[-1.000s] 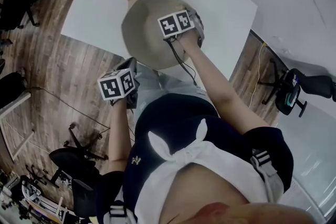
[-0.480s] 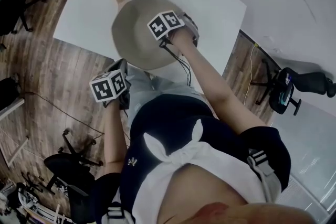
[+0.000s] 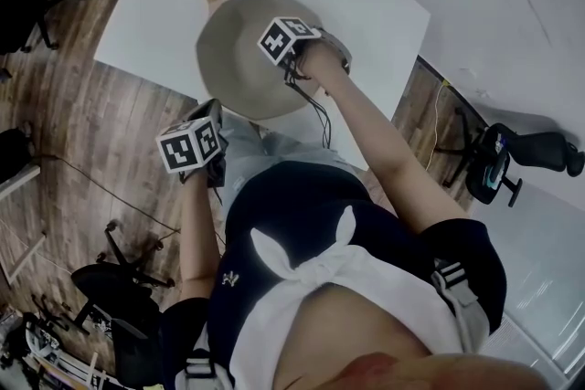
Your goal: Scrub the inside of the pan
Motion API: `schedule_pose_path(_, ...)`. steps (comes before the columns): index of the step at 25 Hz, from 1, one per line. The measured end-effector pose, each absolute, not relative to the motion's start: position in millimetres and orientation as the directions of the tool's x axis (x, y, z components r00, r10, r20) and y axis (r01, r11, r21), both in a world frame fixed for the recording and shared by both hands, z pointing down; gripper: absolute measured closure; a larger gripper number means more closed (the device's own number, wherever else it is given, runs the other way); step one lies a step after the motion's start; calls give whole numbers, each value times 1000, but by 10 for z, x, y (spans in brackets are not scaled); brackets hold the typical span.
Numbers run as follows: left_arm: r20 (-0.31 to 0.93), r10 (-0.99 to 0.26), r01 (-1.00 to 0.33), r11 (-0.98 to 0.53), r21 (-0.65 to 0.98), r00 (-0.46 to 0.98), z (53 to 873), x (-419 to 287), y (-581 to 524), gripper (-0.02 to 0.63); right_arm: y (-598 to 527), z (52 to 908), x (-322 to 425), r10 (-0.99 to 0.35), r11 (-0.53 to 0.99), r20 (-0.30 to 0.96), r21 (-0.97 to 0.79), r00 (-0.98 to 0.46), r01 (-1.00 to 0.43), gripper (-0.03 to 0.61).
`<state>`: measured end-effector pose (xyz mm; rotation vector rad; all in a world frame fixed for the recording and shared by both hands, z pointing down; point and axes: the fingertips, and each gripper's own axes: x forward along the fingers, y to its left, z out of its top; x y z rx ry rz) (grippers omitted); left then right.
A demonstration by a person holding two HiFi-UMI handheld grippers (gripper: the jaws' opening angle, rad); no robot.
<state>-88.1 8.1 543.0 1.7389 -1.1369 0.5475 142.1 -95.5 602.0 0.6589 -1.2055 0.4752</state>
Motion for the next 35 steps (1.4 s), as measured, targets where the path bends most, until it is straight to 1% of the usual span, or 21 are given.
schedule_pose_path(4,762,-451,-876,-108,470,465,5434,-858,82,609,-871,6048,1456,45,741,948,180,316,-647,485)
schedule_pose_path(10,763,-455,-878,-108,466,460,5439,-878,79,609,-736,6064,1378,115,800,935,114,337,-589,486)
schedule_pose_path(19,765,-454,-881,-106,462,456,5423,-889,71,609,-465,6162,1193,227,805,938,-29,263,-593,486)
schedule_pose_path(24,767,-453,-882,-106,459,454,5425,-880,83,609,-186,6114,1014,325,754,930,-145,171,-640,486)
schedule_pose_path(35,766,-457,-882,-106,459,453,5417,-876,93,609,28,6139,775,403,728,913,-274,69,-628,486)
